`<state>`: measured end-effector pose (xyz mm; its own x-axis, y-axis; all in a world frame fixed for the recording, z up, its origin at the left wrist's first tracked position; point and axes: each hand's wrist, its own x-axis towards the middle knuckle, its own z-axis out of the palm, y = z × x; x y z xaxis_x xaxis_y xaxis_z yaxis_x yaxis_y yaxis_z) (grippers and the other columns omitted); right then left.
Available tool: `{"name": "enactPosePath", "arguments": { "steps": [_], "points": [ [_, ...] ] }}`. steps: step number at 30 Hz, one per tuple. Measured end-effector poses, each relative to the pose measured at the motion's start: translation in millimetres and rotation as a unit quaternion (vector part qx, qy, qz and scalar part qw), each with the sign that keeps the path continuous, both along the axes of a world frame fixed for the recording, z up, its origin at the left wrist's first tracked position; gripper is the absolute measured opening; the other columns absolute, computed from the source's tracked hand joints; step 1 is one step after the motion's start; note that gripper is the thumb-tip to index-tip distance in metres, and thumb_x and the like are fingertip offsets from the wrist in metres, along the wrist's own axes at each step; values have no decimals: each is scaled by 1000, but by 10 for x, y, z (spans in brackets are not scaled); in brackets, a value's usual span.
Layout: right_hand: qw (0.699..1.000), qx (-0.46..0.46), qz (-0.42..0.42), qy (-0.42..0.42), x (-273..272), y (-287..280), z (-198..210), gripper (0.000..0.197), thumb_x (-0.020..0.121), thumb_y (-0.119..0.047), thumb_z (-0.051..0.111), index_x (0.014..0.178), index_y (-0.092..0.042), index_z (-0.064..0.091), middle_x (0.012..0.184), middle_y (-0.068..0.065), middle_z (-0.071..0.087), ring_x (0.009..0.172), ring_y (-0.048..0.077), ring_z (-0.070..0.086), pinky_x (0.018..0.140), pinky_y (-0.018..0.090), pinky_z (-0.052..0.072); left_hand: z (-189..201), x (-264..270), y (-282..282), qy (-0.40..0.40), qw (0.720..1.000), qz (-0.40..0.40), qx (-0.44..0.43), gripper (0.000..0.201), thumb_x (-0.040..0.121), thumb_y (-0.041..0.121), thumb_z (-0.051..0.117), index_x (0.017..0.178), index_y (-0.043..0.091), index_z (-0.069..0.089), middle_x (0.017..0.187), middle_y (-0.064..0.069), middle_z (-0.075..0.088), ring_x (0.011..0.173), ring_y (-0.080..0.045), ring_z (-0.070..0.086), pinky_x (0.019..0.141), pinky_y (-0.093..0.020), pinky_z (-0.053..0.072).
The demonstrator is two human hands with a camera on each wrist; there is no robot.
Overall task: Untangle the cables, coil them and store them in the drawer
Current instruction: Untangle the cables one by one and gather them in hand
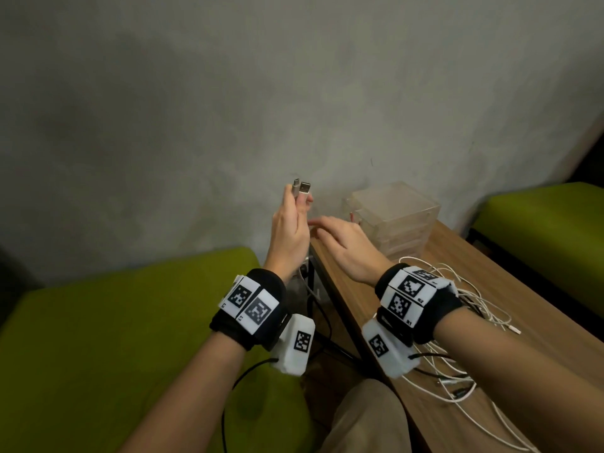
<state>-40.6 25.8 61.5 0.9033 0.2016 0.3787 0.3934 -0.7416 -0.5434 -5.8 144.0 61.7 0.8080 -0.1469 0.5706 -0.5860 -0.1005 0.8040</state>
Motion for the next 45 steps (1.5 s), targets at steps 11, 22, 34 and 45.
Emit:
{"name": "enactPosePath", "arguments": {
  "steps": [11,22,34,45],
  "points": [
    [963,88,-71,-246,36,-65,33,22,90,-21,54,99,-6,66,87,7,65,78,10,55,72,9,39,-101,-108,-97,-28,997,-57,45,31,95,23,30,108,8,53,83,10,54,75,4,52,67,-14,40],
    [986,42,1,-162,-122,-515,42,35,96,-23,37,103,-8,67,91,3,58,86,3,50,81,8,35,-188,-200,-423,-5,989,-127,75,31,91,7,51,69,28,56,60,7,57,52,3,55,56,-8,40],
    [893,-127,-398,164,-468,-2133,-507,27,89,-11,44,110,-10,61,117,17,61,105,35,58,89,43,49,-330,-421,-944,22,987,-127,93,31,100,18,30,105,10,59,94,1,59,88,-5,53,78,-20,41],
    [876,-107,-380,276,-765,-2421,-1118,23,91,-12,49,106,-10,66,106,18,66,91,31,62,78,34,50,-470,-541,-1244,46,980,-168,96,36,101,16,28,112,5,59,76,18,45,70,16,47,75,-13,38]
  ]
}}
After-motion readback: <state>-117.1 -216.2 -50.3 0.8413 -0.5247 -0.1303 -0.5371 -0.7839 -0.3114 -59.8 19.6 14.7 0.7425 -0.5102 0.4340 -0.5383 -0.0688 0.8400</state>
